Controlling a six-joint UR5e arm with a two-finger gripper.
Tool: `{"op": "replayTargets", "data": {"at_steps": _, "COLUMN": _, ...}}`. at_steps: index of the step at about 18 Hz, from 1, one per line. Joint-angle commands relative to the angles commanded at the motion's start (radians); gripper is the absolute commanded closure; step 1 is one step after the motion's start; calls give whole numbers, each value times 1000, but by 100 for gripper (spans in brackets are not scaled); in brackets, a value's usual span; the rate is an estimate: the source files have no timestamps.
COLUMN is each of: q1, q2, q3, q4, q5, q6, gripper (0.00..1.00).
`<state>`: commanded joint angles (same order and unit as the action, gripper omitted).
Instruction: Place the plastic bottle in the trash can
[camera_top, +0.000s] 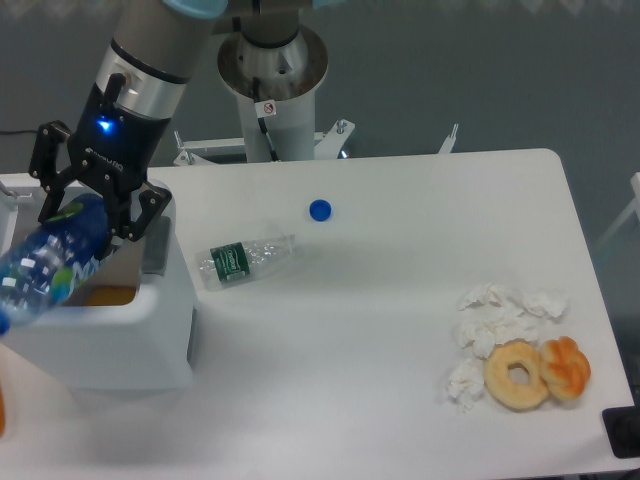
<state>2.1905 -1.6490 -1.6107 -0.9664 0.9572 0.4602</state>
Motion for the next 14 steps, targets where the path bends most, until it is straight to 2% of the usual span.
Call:
{"op": "replayTargets", "data": {"at_steps": 1, "q1": 0, "q2": 0, "q3": 0, "q4": 2, "q5": 0, "q6": 2, "gripper": 6}}
{"op": "replayTargets", "data": {"at_steps": 5, "q1": 0, "q2": -3, "q3": 0, "q4": 2, "q5": 0, "q6": 2, "gripper": 1}}
{"op": "replayTargets", "data": {"at_steps": 11, "q1": 6, "q2": 0, "q3": 3, "q4": 2, "q5": 14, "q6": 37, "gripper": 0}}
{"op": "replayTargets", "data": {"at_steps": 14, "q1": 66, "q2": -2, "q3": -11, "q4": -3, "q5": 29, "q6": 113, "gripper": 0}}
